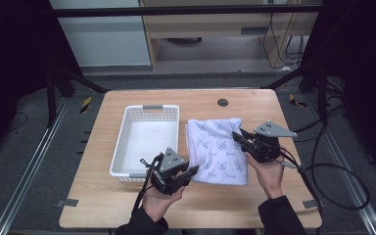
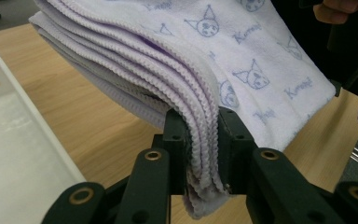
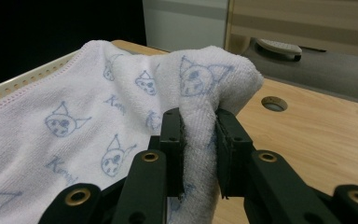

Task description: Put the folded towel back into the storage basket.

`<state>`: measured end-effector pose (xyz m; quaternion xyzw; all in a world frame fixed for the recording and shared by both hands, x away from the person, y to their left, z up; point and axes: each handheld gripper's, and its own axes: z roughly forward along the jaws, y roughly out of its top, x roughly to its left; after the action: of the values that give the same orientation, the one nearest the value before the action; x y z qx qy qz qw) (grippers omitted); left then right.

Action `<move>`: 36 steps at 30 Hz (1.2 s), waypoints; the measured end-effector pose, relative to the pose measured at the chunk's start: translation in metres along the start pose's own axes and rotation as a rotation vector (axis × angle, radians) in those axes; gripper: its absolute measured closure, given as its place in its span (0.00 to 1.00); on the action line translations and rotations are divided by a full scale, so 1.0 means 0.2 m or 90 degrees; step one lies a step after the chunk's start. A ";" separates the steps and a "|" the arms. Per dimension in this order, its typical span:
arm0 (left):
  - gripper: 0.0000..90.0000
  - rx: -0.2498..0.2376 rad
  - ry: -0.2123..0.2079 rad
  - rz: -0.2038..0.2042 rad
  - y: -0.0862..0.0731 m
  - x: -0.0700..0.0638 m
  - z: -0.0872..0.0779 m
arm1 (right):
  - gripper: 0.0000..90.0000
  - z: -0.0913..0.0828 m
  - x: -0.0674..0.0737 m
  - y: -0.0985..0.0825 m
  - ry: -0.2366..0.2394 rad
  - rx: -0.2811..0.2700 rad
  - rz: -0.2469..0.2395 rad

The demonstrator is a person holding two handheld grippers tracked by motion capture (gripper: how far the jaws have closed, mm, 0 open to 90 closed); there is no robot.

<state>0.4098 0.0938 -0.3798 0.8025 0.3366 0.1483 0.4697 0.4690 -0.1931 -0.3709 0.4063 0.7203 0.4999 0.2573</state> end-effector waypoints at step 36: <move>0.83 -0.046 0.051 -0.029 0.02 0.24 -0.27 | 0.84 0.19 0.22 0.26 0.028 -0.035 -0.031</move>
<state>0.4170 0.1606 -0.3536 0.7705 0.3676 0.1818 0.4880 0.4914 -0.1281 -0.3348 0.3704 0.7213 0.5222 0.2643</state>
